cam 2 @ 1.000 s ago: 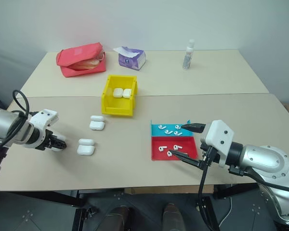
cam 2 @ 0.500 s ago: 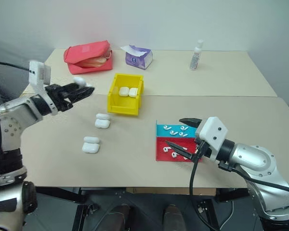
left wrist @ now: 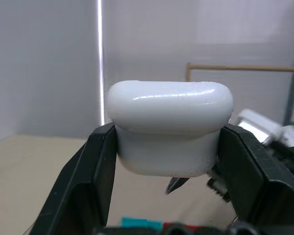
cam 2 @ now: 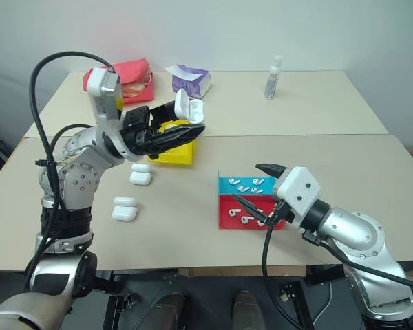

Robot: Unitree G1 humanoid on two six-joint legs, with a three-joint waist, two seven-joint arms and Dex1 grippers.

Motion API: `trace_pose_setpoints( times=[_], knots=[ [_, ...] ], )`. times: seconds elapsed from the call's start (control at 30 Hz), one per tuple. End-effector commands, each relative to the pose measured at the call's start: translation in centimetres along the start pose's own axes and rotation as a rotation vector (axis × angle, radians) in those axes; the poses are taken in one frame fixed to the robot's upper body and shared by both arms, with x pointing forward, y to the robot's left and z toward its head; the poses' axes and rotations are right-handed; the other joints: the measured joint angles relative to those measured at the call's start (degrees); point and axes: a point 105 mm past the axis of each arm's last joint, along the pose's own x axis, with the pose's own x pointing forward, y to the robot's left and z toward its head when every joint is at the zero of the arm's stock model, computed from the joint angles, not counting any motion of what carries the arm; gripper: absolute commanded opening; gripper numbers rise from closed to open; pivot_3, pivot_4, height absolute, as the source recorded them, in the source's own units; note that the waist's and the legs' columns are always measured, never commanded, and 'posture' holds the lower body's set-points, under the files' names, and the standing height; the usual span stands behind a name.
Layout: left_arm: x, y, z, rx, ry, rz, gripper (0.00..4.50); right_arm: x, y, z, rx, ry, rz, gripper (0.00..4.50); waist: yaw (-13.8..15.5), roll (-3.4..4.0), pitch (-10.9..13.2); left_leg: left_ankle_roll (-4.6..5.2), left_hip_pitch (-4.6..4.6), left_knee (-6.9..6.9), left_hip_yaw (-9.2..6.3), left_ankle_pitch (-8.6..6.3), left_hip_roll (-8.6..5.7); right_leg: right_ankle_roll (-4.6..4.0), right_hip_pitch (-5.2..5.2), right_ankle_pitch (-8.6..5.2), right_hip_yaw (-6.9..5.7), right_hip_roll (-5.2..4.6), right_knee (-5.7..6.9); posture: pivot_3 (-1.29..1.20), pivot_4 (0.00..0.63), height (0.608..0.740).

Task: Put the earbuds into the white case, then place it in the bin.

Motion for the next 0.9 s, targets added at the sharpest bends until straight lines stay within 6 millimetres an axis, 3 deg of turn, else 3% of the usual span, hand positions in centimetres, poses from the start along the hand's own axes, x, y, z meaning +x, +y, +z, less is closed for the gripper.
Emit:
trace_pose_setpoints(
  times=[0.03,0.2,0.43,0.53,0.67,0.9],
  knots=[
    [0.4,-1.2,1.7,0.033,-0.032,-0.088,2.77,-0.3,-0.1,1.3,-0.053,-0.033,-0.016,4.5,0.0,0.0,0.0,0.0,0.03,0.0,0.0,0.0,0.0,0.0,0.03,0.0,0.0,0.01,0.0,0.0,0.15,0.74],
    [0.2,-1.2,1.1,0.026,-0.008,-0.098,2.77,-0.4,0.0,1.6,-0.032,-0.009,0.017,4.5,0.1,0.0,0.0,0.04,0.19,-0.01,-0.01,-0.02,-0.01,0.0,0.25,0.0,-0.02,0.02,-0.08,0.0,0.15,0.74],
    [0.0,-1.4,0.5,0.032,0.017,-0.117,2.77,-1.4,-0.1,0.7,-0.056,0.315,0.302,4.5,0.1,0.0,0.0,0.11,0.27,-0.01,-0.06,-0.07,0.01,0.0,0.42,0.0,-0.12,0.06,-0.26,0.0,0.15,0.74],
    [-0.2,-1.7,0.1,0.038,0.031,-0.122,2.77,-1.7,-0.2,0.7,-0.089,0.377,0.388,3.9,0.0,0.0,0.0,0.19,0.27,-0.02,-0.06,-0.11,0.05,0.0,0.48,0.0,-0.15,0.09,-0.37,0.0,0.15,0.74],
    [-0.3,-1.4,-0.3,0.044,0.047,-0.085,2.77,-1.5,-0.5,-0.2,-0.105,0.452,0.432,2.54,0.1,0.0,0.0,0.21,0.22,0.01,-0.04,-0.13,0.06,0.0,0.45,0.0,-0.13,0.06,-0.41,0.0,0.15,0.74],
    [-0.5,-2.0,-1.6,0.025,0.096,-0.035,2.77,-0.8,-0.7,-2.6,-0.117,0.604,0.503,2.54,0.1,0.01,0.0,0.2,0.21,0.01,-0.04,-0.12,0.05,0.0,0.39,0.0,-0.1,0.03,-0.39,0.0,0.15,0.74]
  ],
)
